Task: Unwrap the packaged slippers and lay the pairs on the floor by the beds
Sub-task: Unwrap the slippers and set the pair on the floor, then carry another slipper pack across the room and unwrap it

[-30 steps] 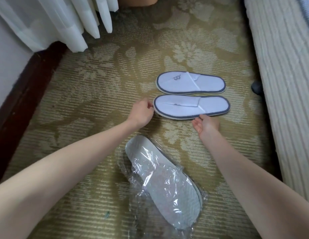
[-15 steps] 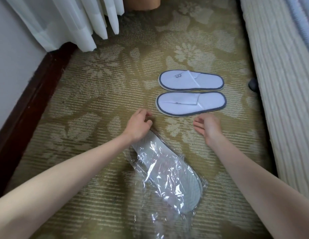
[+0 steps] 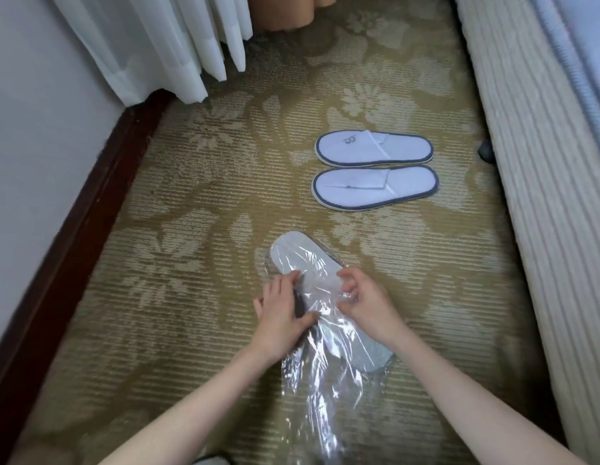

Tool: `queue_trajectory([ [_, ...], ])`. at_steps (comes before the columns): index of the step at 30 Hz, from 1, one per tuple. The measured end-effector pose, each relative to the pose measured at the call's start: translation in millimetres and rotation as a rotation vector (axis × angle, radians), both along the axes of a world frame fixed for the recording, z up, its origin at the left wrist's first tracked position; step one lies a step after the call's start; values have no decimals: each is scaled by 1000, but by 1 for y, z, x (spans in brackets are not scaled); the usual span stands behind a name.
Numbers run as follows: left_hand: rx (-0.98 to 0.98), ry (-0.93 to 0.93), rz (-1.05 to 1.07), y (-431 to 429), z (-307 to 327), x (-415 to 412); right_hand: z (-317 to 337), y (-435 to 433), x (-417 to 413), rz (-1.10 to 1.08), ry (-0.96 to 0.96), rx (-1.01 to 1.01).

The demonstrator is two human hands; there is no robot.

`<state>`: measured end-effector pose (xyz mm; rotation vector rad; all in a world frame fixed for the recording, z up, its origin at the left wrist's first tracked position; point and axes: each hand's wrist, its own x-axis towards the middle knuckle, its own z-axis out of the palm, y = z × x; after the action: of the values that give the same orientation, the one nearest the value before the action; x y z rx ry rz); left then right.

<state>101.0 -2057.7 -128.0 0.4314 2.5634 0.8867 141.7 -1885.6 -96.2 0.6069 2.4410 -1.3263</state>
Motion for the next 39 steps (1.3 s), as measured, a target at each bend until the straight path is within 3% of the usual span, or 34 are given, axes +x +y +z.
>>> queue_trajectory([
  [5, 167, -26, 54, -2, 5, 13, 0, 2, 13, 14, 19, -59],
  [8, 152, -83, 134, -9, 10, 14, 1, 7, 13, -241, 145, -95],
  [10, 140, -111, 174, -15, 12, 6, 0, 14, 11, -320, 161, 4],
  [15, 105, -58, 272, -32, 22, -17, -19, 23, 16, -90, -200, 301],
  [20, 169, -63, 371, -50, 23, -28, -24, 25, 18, -90, -358, 283],
  [24, 233, -113, 446, -57, 17, -27, -19, 23, 16, -133, -401, 121],
  [28, 248, -143, 533, -58, 10, -26, -15, 13, 12, -174, -314, -42],
  [32, 235, -160, 559, -57, 17, -35, -4, 13, 2, -189, -206, -59],
  [39, 274, -146, 609, -41, 138, -41, 114, 33, 5, -395, -50, -350],
])
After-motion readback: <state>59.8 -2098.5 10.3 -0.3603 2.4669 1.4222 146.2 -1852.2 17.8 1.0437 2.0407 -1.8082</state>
